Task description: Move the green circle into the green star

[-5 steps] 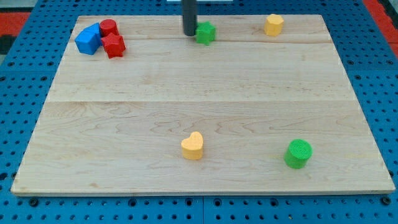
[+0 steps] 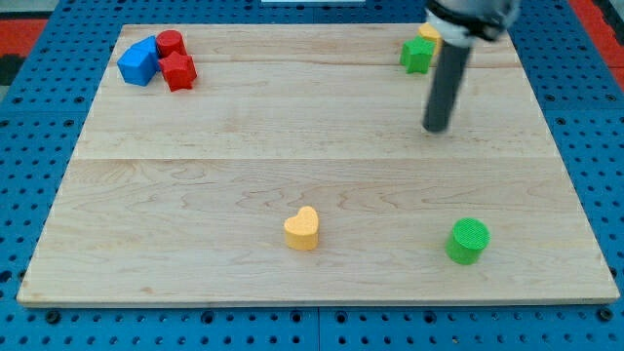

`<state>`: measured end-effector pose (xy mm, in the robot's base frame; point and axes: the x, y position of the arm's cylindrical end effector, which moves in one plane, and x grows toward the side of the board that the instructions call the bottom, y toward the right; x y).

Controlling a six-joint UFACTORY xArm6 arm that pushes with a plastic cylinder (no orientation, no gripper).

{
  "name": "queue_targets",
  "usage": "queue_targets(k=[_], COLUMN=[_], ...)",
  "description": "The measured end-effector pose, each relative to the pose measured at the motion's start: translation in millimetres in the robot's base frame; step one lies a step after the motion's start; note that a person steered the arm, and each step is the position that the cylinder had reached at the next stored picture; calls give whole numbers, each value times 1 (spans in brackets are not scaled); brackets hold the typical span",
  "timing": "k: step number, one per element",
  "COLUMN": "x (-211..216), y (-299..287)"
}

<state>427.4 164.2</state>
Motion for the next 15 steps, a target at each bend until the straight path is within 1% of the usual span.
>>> queue_targets(k=[1,2,3,4,5,6,8,9,11,12,13,14,15], x=[60,122,173,142,129,114,58,16,-51,-71,-57,-39,-9], y=[46,69,56,6,-32,-57,-127,-142,-195,-166,-152,-155,-151])
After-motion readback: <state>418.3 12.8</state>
